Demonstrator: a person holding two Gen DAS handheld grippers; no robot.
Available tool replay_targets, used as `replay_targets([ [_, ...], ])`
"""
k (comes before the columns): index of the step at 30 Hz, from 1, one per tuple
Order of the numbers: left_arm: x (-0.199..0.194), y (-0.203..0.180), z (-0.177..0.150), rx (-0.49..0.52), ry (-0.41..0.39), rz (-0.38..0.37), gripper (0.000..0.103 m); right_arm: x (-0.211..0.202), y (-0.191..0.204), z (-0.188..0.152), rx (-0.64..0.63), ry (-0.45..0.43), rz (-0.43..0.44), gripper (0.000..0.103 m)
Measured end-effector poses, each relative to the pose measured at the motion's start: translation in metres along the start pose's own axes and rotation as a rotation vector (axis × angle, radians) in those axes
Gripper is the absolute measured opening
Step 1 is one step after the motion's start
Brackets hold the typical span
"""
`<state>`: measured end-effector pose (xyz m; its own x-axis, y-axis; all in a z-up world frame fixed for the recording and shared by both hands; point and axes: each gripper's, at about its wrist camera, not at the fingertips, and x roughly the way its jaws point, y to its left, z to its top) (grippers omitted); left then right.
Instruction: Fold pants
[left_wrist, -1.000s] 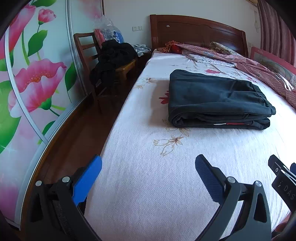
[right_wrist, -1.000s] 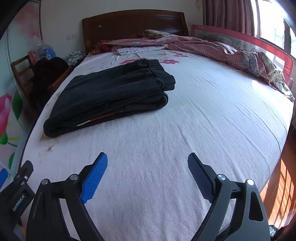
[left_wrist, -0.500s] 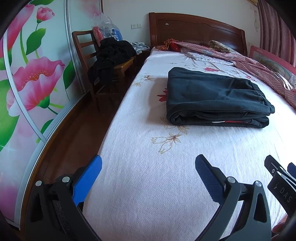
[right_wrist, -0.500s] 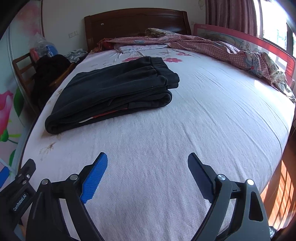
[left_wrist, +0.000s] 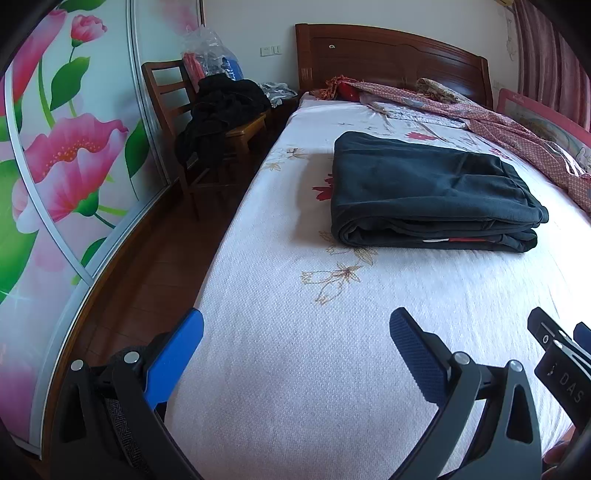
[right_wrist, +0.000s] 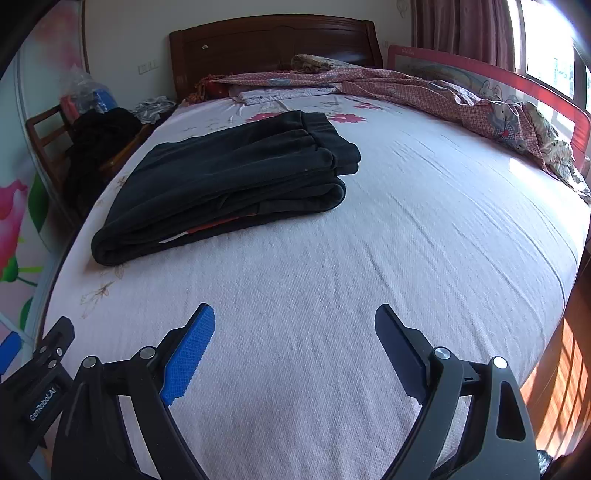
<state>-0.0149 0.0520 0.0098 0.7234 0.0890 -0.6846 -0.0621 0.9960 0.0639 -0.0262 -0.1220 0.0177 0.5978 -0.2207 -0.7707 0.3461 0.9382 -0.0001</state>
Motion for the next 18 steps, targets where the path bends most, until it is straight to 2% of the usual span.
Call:
replay_targets([
  [18, -0.0015, -0.0008, 0.0007, 0.004, -0.002, -0.003, 0.101, -0.0019, 0.001, 0.0007, 0.0, -0.004, 0.005, 0.088],
])
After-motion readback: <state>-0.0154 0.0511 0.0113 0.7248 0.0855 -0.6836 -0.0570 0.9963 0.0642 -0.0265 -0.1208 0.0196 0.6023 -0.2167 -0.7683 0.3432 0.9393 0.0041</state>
